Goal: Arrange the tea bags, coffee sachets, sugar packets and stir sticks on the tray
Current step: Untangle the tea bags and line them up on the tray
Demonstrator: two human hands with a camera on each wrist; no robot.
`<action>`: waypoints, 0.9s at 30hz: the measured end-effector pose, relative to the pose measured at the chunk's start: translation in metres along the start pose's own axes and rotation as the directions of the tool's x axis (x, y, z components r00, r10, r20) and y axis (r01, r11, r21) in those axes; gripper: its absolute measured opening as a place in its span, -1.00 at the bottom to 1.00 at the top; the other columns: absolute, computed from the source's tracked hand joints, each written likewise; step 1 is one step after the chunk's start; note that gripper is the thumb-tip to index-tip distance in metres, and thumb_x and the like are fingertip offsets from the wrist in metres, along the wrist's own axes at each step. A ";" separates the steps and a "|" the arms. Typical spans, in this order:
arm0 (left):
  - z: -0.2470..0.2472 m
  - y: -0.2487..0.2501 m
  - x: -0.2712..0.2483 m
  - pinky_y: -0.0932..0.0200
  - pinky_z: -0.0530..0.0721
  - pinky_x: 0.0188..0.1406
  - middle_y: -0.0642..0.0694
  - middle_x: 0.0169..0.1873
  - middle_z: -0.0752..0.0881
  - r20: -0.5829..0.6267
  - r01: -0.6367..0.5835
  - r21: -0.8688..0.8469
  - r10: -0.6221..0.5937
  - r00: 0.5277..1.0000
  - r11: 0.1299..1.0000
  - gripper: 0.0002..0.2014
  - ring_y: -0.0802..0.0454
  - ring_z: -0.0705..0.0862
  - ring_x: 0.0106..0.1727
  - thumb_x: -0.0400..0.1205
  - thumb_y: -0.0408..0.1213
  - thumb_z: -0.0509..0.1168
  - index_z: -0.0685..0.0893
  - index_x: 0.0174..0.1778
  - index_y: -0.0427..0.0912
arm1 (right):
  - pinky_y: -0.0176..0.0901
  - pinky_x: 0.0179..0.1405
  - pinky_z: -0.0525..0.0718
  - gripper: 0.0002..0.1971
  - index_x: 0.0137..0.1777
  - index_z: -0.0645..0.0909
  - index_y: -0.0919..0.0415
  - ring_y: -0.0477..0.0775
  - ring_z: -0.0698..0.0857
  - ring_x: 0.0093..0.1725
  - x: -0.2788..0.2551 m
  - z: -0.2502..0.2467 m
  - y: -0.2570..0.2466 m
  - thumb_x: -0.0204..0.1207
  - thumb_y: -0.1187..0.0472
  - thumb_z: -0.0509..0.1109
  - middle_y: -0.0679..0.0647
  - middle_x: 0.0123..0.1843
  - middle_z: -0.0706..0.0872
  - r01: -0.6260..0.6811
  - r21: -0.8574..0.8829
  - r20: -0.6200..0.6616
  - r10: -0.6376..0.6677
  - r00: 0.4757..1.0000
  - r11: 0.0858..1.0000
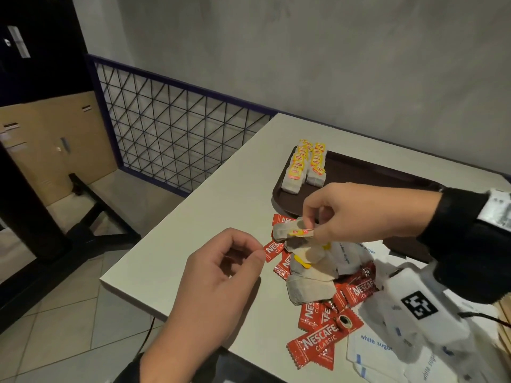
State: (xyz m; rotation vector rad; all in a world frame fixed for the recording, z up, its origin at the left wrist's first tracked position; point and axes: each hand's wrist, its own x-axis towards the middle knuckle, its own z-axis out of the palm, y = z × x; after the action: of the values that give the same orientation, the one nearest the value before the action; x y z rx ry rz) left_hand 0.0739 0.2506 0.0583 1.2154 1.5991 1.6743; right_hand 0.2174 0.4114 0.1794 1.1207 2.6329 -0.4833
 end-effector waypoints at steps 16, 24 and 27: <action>0.003 0.006 -0.003 0.00 0.66 -0.13 -0.07 -0.23 0.86 -0.024 -0.008 -0.175 0.004 1.000 0.985 -0.77 -0.01 0.76 -0.18 0.58 -0.13 0.50 0.64 0.10 0.09 | -0.10 -0.12 0.73 -0.33 0.36 0.40 -0.29 -0.13 0.70 -0.12 -0.043 0.039 -0.035 0.33 -0.13 0.67 -0.06 -0.08 0.70 0.231 0.175 -0.160 -0.203 0.966 0.957; 0.004 0.006 -0.010 0.23 0.67 -0.12 0.06 -0.20 0.85 0.131 -0.087 -0.018 0.089 0.987 0.996 -0.63 0.00 0.77 -0.18 0.69 -0.31 0.41 0.54 0.20 0.30 | -0.25 -0.15 0.68 -0.77 0.17 0.72 -0.20 -0.17 0.73 -0.09 -0.031 0.024 -0.033 0.54 -0.13 0.51 -0.15 -0.03 0.75 0.251 0.233 -0.145 -0.221 0.964 0.940; 0.005 0.008 -0.010 0.35 0.61 -0.16 0.12 -0.19 0.85 0.160 -0.093 0.029 0.087 0.983 0.995 -0.65 0.08 0.77 -0.15 0.69 -0.23 0.41 0.51 0.24 0.30 | -0.30 -0.19 0.69 -0.94 -0.05 0.80 -0.08 -0.20 0.74 -0.18 -0.027 0.023 -0.031 0.55 0.00 0.55 -0.13 -0.15 0.80 0.271 0.201 -0.079 -0.261 0.962 0.941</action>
State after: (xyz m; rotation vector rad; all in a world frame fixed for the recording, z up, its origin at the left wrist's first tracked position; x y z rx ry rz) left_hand 0.0847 0.2430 0.0629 1.4220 1.5043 1.5651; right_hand 0.2150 0.3640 0.1738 0.8401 2.8468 -0.8138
